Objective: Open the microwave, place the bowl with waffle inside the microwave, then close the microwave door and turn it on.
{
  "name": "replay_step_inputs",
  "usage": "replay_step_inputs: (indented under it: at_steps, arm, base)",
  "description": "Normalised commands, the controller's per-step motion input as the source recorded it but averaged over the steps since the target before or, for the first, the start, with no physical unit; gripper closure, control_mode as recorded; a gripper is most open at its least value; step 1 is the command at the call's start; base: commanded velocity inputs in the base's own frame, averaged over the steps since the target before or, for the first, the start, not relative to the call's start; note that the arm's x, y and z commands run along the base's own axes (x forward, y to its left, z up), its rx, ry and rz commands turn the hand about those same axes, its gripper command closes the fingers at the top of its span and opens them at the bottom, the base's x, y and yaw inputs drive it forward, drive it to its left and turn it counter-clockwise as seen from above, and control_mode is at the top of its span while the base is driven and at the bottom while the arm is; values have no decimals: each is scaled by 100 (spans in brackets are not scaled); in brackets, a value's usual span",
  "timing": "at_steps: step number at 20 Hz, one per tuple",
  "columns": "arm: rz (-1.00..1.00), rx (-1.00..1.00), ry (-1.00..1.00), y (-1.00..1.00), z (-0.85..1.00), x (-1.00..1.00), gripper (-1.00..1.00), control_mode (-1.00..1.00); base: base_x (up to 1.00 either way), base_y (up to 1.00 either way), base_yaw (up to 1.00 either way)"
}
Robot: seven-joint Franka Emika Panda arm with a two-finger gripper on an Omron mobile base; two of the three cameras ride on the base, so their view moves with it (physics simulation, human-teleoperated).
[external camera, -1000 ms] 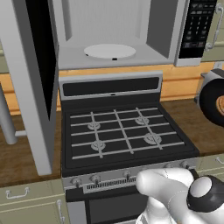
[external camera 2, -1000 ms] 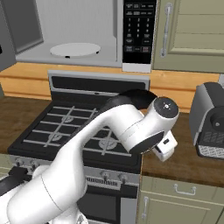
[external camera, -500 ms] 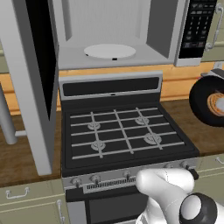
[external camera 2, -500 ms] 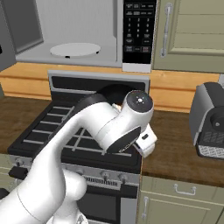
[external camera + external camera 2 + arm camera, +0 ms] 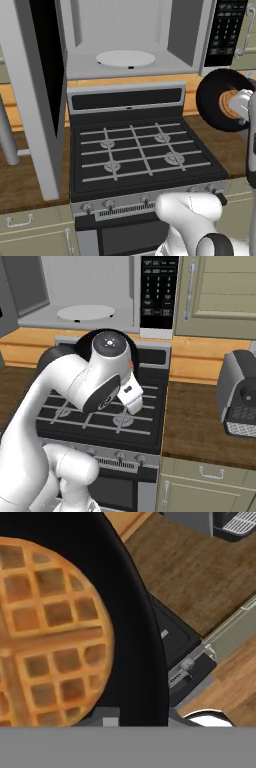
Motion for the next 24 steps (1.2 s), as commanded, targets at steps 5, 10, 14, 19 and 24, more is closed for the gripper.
replay_step_inputs:
  at_steps: [5, 10, 14, 19, 24]
  arm:
    - [0, 0, -2, 59, 68, -2, 100, -100]
    - [0, 0, 0, 57, 46, -2, 100, -100]
    - [0, -1, 0, 47, 39, 0, 100, -100]
    - [0, 0, 1, 26, 15, 34, 100, -100]
    - [0, 4, -16, 25, 12, 7, 100, -100]
  base:
    - [0, 0, 0]
    - [0, 0, 0]
    - [0, 0, 0]
    - [0, 0, 0]
    - [0, 0, 0]
